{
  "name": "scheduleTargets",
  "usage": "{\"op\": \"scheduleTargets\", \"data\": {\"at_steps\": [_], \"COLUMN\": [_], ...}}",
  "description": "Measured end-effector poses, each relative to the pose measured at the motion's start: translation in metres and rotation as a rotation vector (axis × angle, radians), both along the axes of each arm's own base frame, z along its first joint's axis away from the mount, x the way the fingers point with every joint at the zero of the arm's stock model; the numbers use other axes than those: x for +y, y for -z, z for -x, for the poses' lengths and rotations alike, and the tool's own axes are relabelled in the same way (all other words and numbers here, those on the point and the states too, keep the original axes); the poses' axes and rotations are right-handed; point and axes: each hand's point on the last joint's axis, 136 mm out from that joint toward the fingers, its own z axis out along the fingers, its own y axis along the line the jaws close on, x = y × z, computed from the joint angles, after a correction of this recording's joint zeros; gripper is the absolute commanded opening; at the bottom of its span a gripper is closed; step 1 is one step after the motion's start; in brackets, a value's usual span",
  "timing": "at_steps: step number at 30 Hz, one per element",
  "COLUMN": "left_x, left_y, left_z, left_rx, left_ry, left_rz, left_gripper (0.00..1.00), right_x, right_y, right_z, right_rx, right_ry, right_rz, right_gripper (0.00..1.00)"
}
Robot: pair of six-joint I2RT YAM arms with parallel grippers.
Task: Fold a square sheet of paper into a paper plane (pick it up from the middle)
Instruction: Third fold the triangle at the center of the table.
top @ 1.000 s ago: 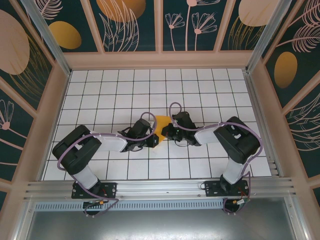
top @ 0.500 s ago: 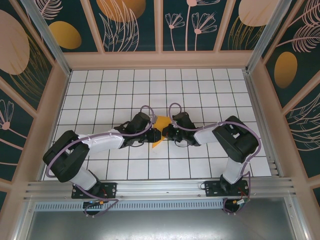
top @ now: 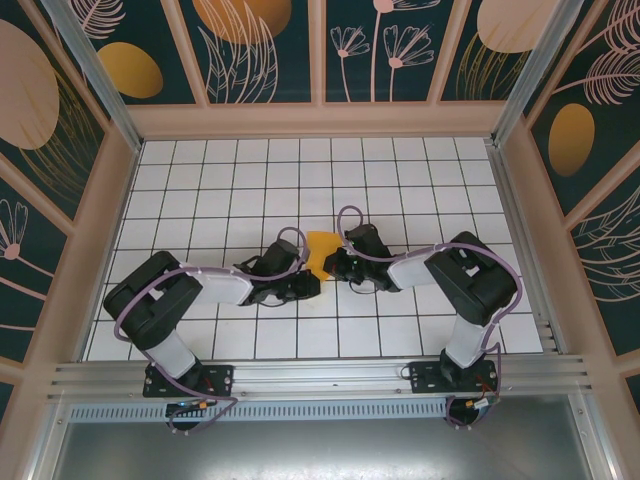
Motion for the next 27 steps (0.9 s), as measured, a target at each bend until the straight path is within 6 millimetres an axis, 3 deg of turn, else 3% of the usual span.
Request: {"op": "scheduleTargets", "data": {"at_steps": [7,21,27], "left_x": [0.006,0.047,0.060], "left_y": [-0.001,-0.001,-0.017], "left_z": [0.002,0.019,0.015], "left_rx": [-0.019,-0.021,-0.070], "left_ry": [-0.024,-0.092,-0.133], "left_rz": [0.010,-0.100,-0.139], "left_gripper": [0.16,0.18,0.22], "right_x": [0.000,0.002,0.003], "right_y": [0.001,0.001,0.001], "right_z": [0.000,-0.002,-0.001], "right_rx": [0.004,0.009,0.025], "right_ry": [0.001,-0.001,0.017], "right_rz": [0.008,0.018,0.014], "right_gripper": [0.00,0.00,0.00]}}
